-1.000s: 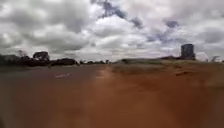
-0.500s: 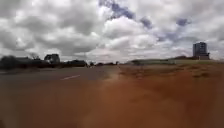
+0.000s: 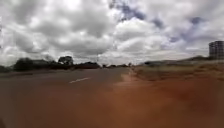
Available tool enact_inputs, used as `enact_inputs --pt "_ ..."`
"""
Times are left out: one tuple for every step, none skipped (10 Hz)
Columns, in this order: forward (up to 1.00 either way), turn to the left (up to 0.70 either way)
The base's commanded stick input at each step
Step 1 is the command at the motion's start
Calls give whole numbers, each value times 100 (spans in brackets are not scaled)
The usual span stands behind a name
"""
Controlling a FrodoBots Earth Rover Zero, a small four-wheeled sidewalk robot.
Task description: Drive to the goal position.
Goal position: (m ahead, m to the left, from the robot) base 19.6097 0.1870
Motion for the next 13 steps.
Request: enact_inputs --pt "85 0" --pt "85 0" --pt "85 0" --pt "85 0" --pt "85 0" --pt "85 0" --pt "85 0" --pt "85 0" --pt "85 0" --pt "85 0" --pt "85 0" --pt "85 0" --pt "85 -4"
